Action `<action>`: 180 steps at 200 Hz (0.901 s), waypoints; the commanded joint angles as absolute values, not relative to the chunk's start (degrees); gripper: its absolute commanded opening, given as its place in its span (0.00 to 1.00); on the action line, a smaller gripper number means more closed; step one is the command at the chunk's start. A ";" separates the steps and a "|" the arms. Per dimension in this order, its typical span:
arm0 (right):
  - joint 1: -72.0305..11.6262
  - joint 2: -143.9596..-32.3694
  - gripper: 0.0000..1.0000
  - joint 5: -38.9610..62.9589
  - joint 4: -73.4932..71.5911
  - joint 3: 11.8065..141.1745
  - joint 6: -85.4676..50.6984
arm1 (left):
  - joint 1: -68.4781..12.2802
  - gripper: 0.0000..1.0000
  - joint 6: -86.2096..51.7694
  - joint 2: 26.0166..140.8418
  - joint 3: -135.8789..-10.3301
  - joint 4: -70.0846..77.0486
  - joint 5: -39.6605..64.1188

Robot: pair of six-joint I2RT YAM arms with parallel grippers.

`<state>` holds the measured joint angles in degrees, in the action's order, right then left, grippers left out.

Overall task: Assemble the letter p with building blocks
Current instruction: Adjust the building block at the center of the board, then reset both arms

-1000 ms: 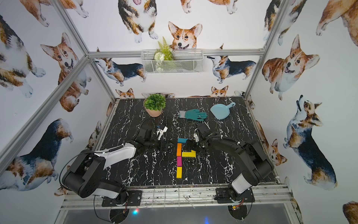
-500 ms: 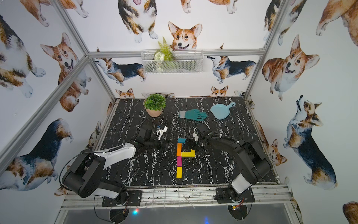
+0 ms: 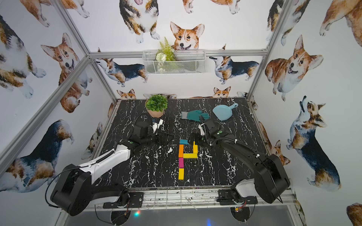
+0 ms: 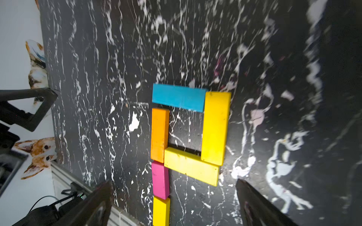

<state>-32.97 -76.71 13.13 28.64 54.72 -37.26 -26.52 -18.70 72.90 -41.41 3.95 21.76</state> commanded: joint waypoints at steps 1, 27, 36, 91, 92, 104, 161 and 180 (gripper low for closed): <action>-29.68 -74.37 1.00 9.06 33.70 56.78 -28.88 | -24.72 1.00 -14.68 69.46 -42.10 0.99 6.52; -22.44 -70.99 1.00 6.07 32.93 56.70 -22.67 | -24.19 1.00 -7.17 67.31 -39.20 4.62 -9.16; -19.80 -68.40 1.00 5.88 28.52 54.19 -20.75 | -24.09 1.00 -4.93 67.73 -37.79 7.28 -12.65; -13.97 -60.02 1.00 -6.72 -0.33 39.31 -10.75 | -11.51 1.00 -8.47 66.72 -28.85 20.90 -11.56; -13.88 -60.16 1.00 -6.96 -0.52 39.21 -10.69 | -11.33 1.00 -8.50 66.71 -28.71 21.17 -11.54; -13.07 -60.90 1.00 -10.21 -4.37 37.00 -8.80 | -10.81 1.00 -7.54 66.71 -28.04 22.56 -12.15; -9.10 -63.81 1.00 -17.34 -27.82 22.34 -1.68 | -10.46 1.00 -5.45 68.67 -28.49 22.66 -14.20; -7.78 -67.37 1.00 -16.36 -33.89 19.65 -1.76 | -10.42 1.00 -5.53 69.58 -28.94 22.87 -14.15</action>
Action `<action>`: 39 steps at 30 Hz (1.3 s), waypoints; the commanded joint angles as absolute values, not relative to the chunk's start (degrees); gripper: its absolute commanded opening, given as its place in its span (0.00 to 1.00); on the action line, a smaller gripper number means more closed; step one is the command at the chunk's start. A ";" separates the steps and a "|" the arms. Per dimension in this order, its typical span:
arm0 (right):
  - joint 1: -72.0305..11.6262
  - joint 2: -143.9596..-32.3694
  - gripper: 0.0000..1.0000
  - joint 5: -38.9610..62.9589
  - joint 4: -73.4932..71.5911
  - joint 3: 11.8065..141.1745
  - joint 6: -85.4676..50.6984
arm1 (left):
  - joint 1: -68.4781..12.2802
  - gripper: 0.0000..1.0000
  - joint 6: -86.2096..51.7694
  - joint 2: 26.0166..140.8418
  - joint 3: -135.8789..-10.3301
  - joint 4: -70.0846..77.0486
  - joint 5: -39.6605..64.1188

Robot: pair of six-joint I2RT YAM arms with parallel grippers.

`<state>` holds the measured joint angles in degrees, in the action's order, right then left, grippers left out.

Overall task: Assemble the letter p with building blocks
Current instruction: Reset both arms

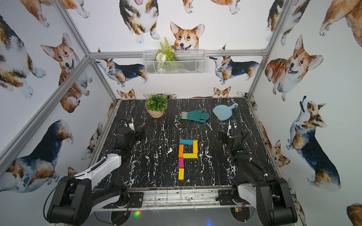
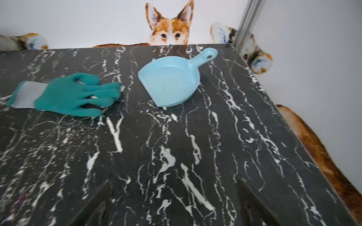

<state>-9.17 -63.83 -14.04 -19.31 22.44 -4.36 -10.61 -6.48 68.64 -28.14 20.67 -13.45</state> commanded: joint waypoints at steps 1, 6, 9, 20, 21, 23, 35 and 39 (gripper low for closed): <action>-7.71 -67.61 1.00 -16.31 -34.21 19.58 -1.67 | -10.39 1.00 -5.53 69.64 -28.93 22.95 -14.19; -5.49 -75.56 1.00 -14.45 -42.71 18.39 -2.24 | -9.41 1.00 -6.94 71.50 -30.77 21.51 -12.90; -4.62 -80.36 1.00 -11.32 -49.17 16.95 -2.09 | -9.40 1.00 -7.05 71.47 -30.86 21.65 -13.45; -2.02 -82.95 1.00 -6.44 -47.29 18.63 -3.25 | -9.32 1.00 -3.58 72.77 -25.40 31.81 -24.73; -2.02 -83.03 1.00 -6.44 -47.58 18.59 -3.25 | -9.32 1.00 -2.75 73.39 -25.14 32.12 -25.31; -2.01 -83.20 1.00 -6.44 -48.00 18.52 -3.24 | -9.40 1.00 -2.96 74.94 -24.64 32.79 -27.74; -2.01 -83.21 1.00 -6.29 -47.55 18.70 -3.33 | -10.03 1.00 1.82 88.66 -18.46 58.96 -22.28; -1.65 -83.17 1.00 -5.87 -47.12 18.90 -3.60 | -9.33 1.00 2.45 90.48 -19.82 58.17 -20.22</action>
